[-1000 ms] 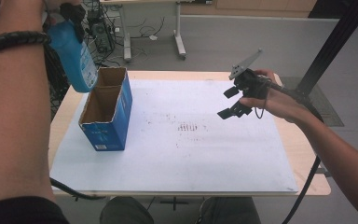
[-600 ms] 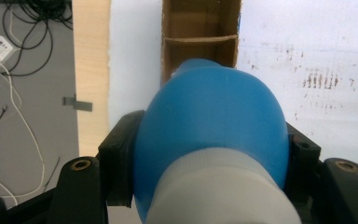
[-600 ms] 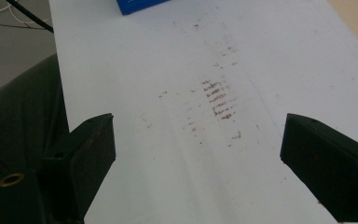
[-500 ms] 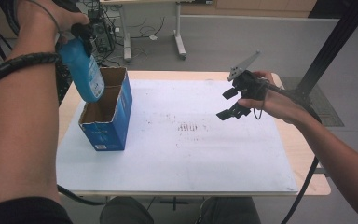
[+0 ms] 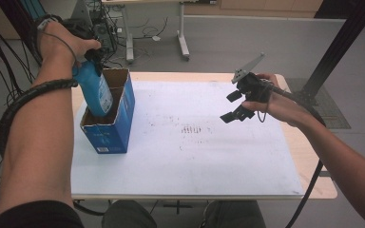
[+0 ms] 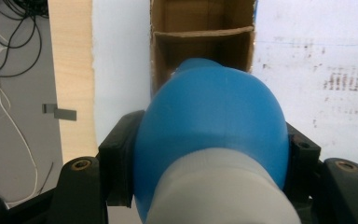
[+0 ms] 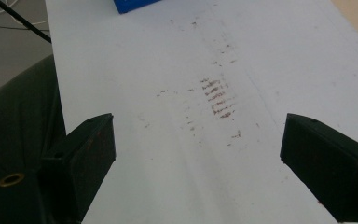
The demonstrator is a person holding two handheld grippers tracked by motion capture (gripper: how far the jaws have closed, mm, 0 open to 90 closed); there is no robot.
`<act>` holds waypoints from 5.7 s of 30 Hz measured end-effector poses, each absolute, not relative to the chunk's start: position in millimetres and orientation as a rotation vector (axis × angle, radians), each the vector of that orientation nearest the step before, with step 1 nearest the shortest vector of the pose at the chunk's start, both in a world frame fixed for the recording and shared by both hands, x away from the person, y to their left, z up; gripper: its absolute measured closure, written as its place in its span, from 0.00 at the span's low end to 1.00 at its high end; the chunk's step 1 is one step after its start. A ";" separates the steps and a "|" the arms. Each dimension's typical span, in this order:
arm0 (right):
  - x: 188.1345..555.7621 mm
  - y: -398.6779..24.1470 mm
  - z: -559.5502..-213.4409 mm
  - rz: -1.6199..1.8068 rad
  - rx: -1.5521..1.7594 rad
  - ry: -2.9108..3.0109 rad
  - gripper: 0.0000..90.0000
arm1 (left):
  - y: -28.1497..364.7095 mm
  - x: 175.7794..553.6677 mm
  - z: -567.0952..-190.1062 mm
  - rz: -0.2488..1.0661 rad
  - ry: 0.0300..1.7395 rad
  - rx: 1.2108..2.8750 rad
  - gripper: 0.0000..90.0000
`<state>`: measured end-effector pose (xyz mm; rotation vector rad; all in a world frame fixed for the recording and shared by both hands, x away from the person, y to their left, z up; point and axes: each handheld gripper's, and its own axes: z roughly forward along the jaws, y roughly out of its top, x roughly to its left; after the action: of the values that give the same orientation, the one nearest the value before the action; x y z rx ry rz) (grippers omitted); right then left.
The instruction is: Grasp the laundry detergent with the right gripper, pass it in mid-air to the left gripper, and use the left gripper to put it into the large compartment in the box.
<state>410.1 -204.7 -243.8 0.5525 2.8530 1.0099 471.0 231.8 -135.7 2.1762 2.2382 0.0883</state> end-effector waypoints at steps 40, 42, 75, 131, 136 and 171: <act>413.3 -211.8 -270.1 1.033 0.618 2.862 0.11 | 220.3 480.8 -269.5 0.059 2.252 2.238 0.41; 413.4 -212.9 -269.6 1.032 0.620 2.860 0.11 | 220.8 481.1 -269.7 0.064 2.249 2.236 0.41; 412.4 -225.0 -261.0 1.000 0.642 2.836 0.11 | 222.9 481.3 -270.9 0.066 2.242 2.222 0.41; 410.0 -227.1 -253.9 0.992 0.643 2.820 0.12 | 224.9 481.3 -271.3 0.074 2.241 2.205 0.40; 410.2 -226.4 -254.4 0.989 0.640 2.823 0.12 | 224.9 481.0 -271.3 0.076 2.240 2.204 0.40; 411.0 -219.5 -253.3 0.993 0.615 2.828 0.12 | 224.7 474.8 -254.3 0.113 2.213 2.200 0.31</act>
<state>411.0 -219.5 -253.3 0.6145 2.8283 0.9925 474.8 224.7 -254.3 2.2004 2.2131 0.1130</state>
